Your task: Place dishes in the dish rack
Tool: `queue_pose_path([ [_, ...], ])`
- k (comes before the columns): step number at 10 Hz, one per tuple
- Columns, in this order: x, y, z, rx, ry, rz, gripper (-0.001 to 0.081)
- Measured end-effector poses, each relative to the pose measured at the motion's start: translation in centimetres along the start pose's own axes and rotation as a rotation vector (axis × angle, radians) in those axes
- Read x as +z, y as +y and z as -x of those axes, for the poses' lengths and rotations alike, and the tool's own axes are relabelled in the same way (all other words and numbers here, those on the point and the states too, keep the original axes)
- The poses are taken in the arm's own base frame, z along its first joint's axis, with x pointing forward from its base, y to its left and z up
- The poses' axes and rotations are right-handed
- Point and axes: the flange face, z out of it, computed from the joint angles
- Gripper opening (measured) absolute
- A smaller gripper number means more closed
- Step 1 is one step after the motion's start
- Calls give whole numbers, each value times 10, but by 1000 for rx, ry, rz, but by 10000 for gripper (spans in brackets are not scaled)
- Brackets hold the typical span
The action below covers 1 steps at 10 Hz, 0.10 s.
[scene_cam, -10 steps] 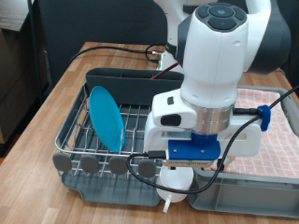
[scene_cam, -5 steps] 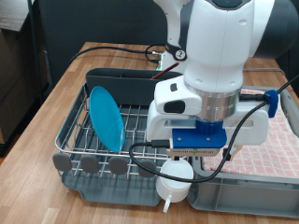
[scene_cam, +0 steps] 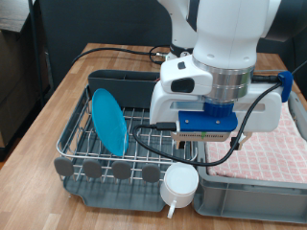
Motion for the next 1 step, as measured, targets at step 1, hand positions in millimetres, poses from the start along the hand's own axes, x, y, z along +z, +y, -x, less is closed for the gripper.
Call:
queue_pose_path([
  [1, -10, 0, 1, -2, 7, 7, 803],
])
